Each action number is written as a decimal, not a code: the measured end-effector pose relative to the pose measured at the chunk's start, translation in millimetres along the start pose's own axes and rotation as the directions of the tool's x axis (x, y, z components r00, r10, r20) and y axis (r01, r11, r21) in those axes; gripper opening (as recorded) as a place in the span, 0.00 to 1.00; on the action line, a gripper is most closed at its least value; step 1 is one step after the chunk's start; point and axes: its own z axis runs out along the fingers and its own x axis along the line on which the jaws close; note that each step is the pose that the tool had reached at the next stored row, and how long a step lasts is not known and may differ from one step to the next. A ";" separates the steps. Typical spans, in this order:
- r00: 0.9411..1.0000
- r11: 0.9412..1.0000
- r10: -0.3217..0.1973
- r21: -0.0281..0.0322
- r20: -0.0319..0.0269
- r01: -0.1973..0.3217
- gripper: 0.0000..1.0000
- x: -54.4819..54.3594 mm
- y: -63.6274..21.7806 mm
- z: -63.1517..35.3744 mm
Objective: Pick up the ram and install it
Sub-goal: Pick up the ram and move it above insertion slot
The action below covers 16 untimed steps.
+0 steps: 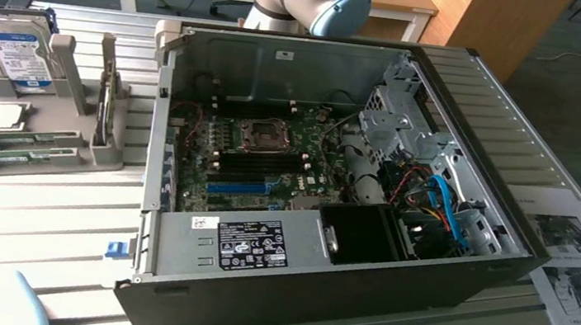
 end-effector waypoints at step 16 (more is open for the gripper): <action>1.000 0.999 -0.028 0.019 0.000 0.028 0.09 0.1 0.6 0.0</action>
